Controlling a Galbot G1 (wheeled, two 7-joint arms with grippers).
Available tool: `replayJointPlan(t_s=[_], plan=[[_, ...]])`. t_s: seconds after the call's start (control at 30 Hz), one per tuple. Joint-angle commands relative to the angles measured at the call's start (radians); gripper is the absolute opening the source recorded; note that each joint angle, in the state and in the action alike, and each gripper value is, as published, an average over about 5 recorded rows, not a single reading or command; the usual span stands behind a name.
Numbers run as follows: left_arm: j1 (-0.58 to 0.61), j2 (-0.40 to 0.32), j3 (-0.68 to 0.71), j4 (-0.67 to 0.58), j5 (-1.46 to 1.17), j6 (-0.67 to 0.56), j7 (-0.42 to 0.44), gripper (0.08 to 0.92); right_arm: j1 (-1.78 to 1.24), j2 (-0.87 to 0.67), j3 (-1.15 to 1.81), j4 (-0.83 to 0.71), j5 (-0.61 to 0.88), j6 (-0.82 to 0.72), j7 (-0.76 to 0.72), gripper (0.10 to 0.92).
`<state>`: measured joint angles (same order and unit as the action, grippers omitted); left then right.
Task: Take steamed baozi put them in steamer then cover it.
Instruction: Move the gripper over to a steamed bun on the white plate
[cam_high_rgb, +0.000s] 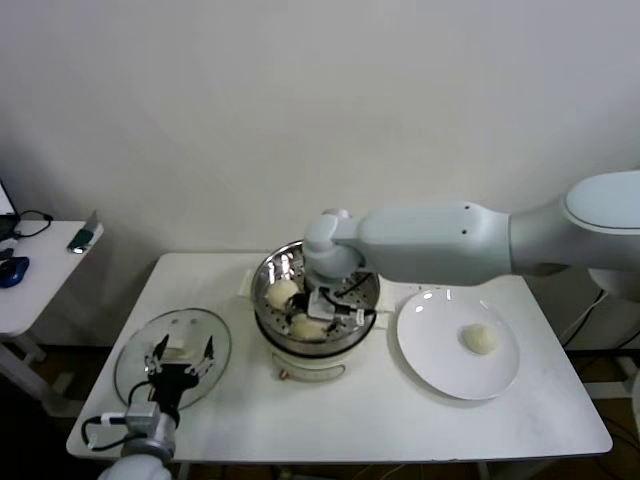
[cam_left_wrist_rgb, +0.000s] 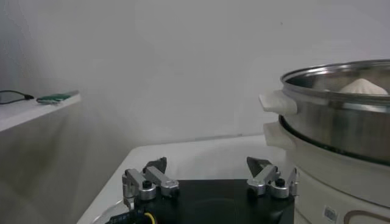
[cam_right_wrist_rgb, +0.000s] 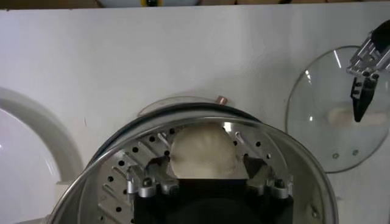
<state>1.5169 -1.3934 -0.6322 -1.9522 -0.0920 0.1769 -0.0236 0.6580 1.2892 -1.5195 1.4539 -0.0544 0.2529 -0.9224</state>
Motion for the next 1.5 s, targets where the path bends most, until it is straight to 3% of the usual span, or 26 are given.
replayJointPlan(t_s=[0.03,0.3,0.47,0.7,1.07,1.5], plan=[[0.001,0.0,0.0,-0.001,0.0,0.0,0.0,0.823,0.038,0.002,0.012,-0.037,0.045,0.051,-0.054,0.82],[-0.001,-0.005,0.009,-0.004,0.01,0.002,0.001,0.823,0.21,-0.066,-0.035,-0.194,0.357,0.065,-0.162,0.823],[-0.003,-0.01,0.015,-0.007,0.013,0.003,0.001,0.823,0.31,-0.175,-0.137,-0.243,0.599,-0.057,-0.184,0.823],[-0.008,-0.01,0.021,0.004,0.013,-0.001,0.001,0.823,0.416,-0.372,-0.322,-0.196,0.735,-0.235,-0.161,0.823],[-0.015,-0.011,0.021,0.012,0.012,-0.003,0.001,0.823,0.293,-0.592,-0.397,-0.137,0.532,-0.34,-0.076,0.823],[-0.009,-0.011,0.012,0.013,0.012,-0.004,0.002,0.823,-0.059,-0.699,-0.152,-0.146,0.326,-0.431,0.0,0.823]])
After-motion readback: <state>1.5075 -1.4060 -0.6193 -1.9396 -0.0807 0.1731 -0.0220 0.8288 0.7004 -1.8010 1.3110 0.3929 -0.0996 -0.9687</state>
